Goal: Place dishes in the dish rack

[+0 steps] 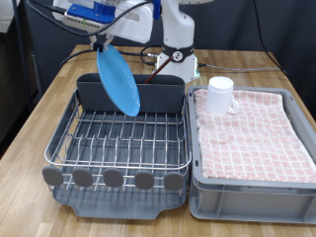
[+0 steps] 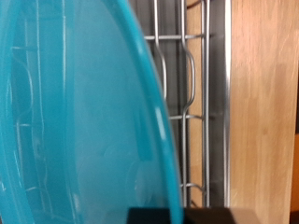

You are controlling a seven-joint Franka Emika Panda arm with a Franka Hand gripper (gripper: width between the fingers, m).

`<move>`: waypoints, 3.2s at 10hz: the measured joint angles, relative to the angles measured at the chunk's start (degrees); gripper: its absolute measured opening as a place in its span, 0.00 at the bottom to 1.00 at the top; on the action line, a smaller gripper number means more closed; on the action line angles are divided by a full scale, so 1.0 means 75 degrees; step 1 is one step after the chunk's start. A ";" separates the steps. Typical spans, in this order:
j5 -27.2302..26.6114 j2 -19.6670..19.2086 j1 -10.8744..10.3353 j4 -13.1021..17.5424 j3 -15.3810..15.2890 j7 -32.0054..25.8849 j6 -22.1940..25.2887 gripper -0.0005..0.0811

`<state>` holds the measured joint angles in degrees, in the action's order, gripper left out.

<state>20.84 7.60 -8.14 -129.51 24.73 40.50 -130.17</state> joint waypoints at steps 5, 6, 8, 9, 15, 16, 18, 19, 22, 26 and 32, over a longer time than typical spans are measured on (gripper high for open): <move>0.0265 -0.0002 0.0006 0.0174 0.0019 -0.0563 0.0060 0.03; 0.0270 -0.0004 0.0009 0.0239 0.0035 -0.0642 0.0146 0.03; 0.0299 -0.0005 0.0018 0.0348 0.0101 -0.0819 0.0256 0.03; 0.0338 -0.0005 0.0019 0.0385 0.0132 -0.0919 0.0257 0.03; 0.0701 -0.0174 0.0018 0.0450 0.0203 -0.0935 0.0004 0.03; 0.0895 -0.0265 0.0016 0.0450 0.0198 -0.0852 -0.0121 0.03; 0.1210 -0.0455 0.0001 0.0450 0.0172 -0.0814 -0.0380 0.03; 0.1397 -0.0549 -0.0002 0.0450 0.0150 -0.0789 -0.0456 0.03; 0.2139 -0.0809 -0.0004 0.0440 0.0093 -0.0406 -0.0523 0.03; 0.2685 -0.1077 0.0003 0.0300 0.0108 -0.0047 -0.0935 0.03; 0.3002 -0.1707 0.0012 0.0280 0.0289 0.0238 -0.1482 0.03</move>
<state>43.36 -5.20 -8.05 -127.41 26.89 42.29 -141.28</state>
